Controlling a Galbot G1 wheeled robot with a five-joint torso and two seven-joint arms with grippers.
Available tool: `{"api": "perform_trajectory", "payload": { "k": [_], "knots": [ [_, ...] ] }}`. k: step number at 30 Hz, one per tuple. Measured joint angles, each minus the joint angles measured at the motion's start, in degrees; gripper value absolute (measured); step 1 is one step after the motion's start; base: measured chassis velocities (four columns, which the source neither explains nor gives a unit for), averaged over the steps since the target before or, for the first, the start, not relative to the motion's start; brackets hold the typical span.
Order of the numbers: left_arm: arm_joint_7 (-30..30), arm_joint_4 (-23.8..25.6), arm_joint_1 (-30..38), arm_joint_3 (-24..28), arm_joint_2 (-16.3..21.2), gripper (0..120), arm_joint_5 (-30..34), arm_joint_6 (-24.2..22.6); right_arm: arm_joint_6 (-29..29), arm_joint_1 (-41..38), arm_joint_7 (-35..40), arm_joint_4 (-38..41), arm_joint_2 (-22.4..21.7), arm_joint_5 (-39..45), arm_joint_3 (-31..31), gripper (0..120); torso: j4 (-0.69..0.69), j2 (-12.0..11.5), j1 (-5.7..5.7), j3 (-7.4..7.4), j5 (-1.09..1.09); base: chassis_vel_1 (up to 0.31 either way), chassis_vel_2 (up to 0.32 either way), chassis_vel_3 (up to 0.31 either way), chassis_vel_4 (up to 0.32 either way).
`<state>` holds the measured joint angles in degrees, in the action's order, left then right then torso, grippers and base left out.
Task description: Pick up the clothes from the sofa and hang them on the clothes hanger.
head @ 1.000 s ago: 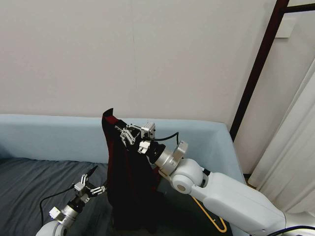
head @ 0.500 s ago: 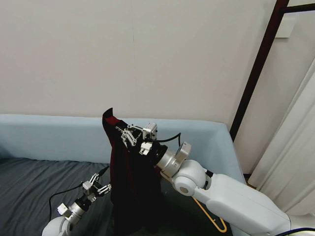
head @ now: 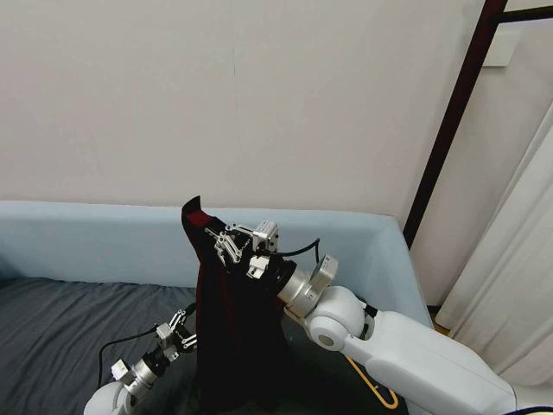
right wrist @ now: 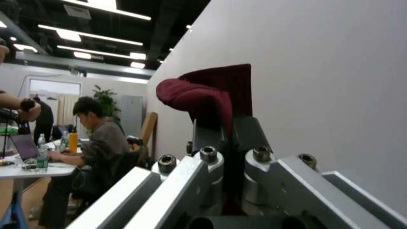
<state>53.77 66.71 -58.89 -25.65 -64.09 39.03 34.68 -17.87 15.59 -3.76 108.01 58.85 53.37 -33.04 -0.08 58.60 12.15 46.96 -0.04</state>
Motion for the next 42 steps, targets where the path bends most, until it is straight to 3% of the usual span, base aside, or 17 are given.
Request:
{"api": "perform_trajectory", "payload": {
  "k": [7, 13, 19, 22, 24, 33, 36, 42],
  "knots": [
    [5.9, -2.1, -0.6, -1.4, 0.3, 81, 1.1, -1.2, -0.1, 0.1, -0.4, -0.3, -0.4, -0.2, 0.1, 0, 0.01, 0.0, 0.00, 0.00, 0.00, 0.000, 0.000, 0.000, 0.000],
    [6.7, -2.8, 0.0, -0.9, -0.8, 78, 1.1, -1.3, -0.1, 0.2, -0.4, 0.1, -0.4, -0.2, 0.1, 0, 0.00, 0.0, 0.00, 0.00, -0.01, 0.000, 0.000, 0.000, 0.000],
    [6.6, -3.0, 0.8, -0.4, -1.4, 62, 1.2, -1.3, -0.1, 0.8, -0.5, 0.6, -1.1, -0.2, 0.3, 0, 0.00, 0.0, 0.00, 0.00, 0.00, 0.000, 0.000, 0.000, 0.000],
    [6.6, -2.7, 0.7, -0.3, -1.4, 47, 1.7, -1.3, -0.1, 1.1, -0.5, 0.6, -1.4, -0.5, 0.5, 0, 0.00, 0.0, 0.00, 0.00, 0.00, 0.000, 0.000, 0.000, 0.000],
    [6.7, -2.6, 0.6, -0.4, -1.4, 44, 1.9, -1.3, -0.2, 1.1, -0.5, 0.5, -1.4, -0.6, 0.6, 0, 0.00, 0.0, 0.00, 0.00, 0.00, 0.000, 0.000, 0.000, 0.000],
    [6.8, -2.0, -0.5, -1.9, -0.7, 7, 3.8, -1.3, -0.5, 1.4, -0.2, -0.9, -1.3, -1.1, 1.2, 0, 0.00, 0.0, 0.00, 0.00, -0.01, 0.000, 0.000, 0.000, 0.000],
    [6.8, -1.9, -0.8, -2.3, -0.1, 0, 4.4, -1.3, -0.5, 1.6, -0.1, -1.3, -1.2, -1.3, 1.4, 0, 0.01, 0.0, 0.00, 0.00, -0.01, 0.000, 0.000, 0.000, 0.000],
    [6.7, 0.2, -1.8, -3.3, 2.0, 0, 6.9, -1.2, -0.8, 1.6, 0.1, -2.3, -1.2, -1.9, 1.7, 0, 0.01, 0.0, 0.00, 0.00, -0.02, 0.000, 0.000, 0.000, 0.000]
  ]
}}
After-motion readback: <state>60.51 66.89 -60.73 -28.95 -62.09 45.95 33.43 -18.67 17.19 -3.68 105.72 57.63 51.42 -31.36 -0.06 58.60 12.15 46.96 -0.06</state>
